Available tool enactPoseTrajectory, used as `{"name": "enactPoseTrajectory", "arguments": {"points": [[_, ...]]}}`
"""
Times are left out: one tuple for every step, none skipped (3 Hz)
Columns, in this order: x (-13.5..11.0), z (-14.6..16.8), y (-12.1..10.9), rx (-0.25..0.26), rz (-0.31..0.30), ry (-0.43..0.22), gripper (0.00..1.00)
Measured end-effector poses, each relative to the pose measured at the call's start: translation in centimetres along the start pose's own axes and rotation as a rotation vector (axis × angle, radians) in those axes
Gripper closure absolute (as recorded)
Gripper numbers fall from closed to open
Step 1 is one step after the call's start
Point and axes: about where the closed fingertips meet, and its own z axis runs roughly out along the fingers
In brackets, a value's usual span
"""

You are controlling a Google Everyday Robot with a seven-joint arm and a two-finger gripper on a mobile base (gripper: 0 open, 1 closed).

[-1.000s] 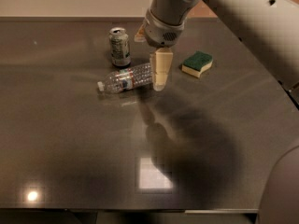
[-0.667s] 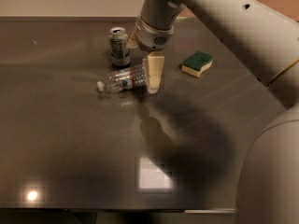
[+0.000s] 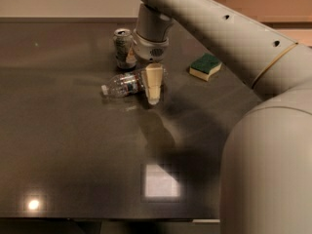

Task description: Pick water bottle

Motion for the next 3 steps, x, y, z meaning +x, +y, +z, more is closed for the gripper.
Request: {"name": "enactPoseTrajectory", "arguments": {"points": [[0.7,0.8,0.3,-0.017,0.024,0.007,0.19],[1.4,0.9,0.7,-0.022,0.038,0.015,0.42],[2.0,-0.7,1.0,0.0,0.049,0.007,0.65]]}}
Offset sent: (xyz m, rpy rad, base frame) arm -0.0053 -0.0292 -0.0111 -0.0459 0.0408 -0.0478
